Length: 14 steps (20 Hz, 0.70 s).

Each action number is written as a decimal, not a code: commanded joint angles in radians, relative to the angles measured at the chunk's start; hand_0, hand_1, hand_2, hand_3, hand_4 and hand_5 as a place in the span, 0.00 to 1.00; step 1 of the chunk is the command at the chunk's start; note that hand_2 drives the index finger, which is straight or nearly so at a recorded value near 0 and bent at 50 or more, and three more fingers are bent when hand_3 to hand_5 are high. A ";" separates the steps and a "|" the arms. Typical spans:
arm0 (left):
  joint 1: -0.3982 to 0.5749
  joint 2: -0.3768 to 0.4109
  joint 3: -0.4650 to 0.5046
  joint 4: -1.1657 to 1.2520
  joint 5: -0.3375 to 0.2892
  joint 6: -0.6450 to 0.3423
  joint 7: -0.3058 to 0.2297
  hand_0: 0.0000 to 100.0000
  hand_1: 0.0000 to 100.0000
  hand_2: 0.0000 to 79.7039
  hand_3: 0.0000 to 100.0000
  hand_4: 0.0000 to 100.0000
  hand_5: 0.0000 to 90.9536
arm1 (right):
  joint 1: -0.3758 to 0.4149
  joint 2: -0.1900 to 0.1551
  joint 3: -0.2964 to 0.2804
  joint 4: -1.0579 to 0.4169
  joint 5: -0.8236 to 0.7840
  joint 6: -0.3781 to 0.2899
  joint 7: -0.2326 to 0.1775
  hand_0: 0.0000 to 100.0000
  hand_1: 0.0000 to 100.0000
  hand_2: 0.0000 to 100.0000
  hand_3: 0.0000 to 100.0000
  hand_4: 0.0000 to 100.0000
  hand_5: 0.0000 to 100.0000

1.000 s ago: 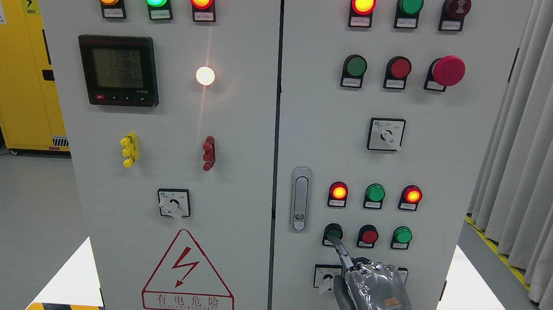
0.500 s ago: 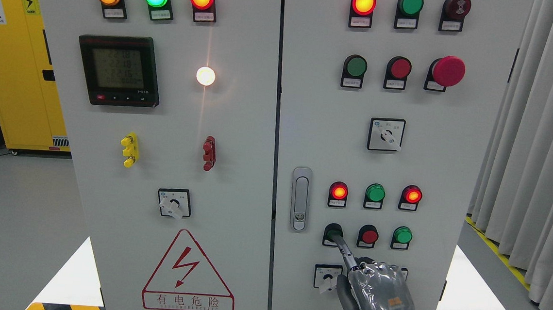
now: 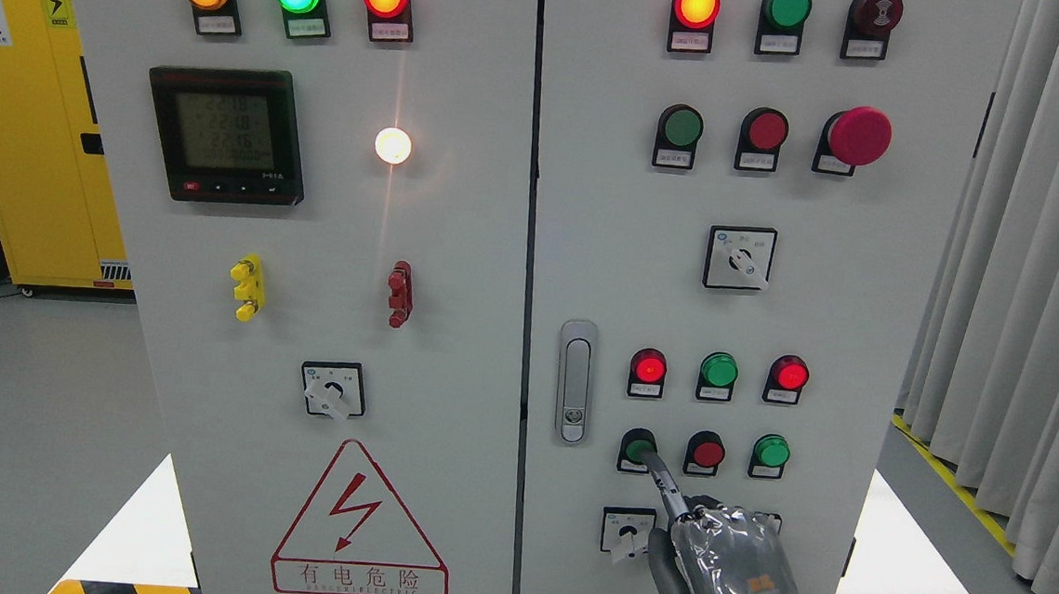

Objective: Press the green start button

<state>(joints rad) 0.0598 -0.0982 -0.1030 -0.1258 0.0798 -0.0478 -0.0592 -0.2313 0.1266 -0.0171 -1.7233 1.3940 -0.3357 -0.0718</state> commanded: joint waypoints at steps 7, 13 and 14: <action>0.000 0.000 0.000 0.000 0.000 0.000 -0.001 0.12 0.56 0.00 0.00 0.00 0.00 | 0.072 0.001 -0.003 -0.117 -0.110 -0.009 -0.020 0.89 0.89 0.00 0.78 0.81 0.89; 0.000 0.000 0.000 0.000 0.000 0.000 -0.001 0.12 0.56 0.00 0.00 0.00 0.00 | 0.162 0.001 0.040 -0.162 -0.429 -0.008 -0.019 0.86 0.82 0.00 0.38 0.44 0.59; 0.000 0.000 0.000 0.000 0.000 0.000 -0.001 0.12 0.56 0.00 0.00 0.00 0.00 | 0.176 0.001 0.052 -0.171 -0.460 -0.013 -0.019 0.85 0.82 0.00 0.38 0.45 0.59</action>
<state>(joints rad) 0.0598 -0.0982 -0.1030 -0.1258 0.0798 -0.0478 -0.0593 -0.1274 0.1272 -0.0064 -1.8129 1.1359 -0.3446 -0.0943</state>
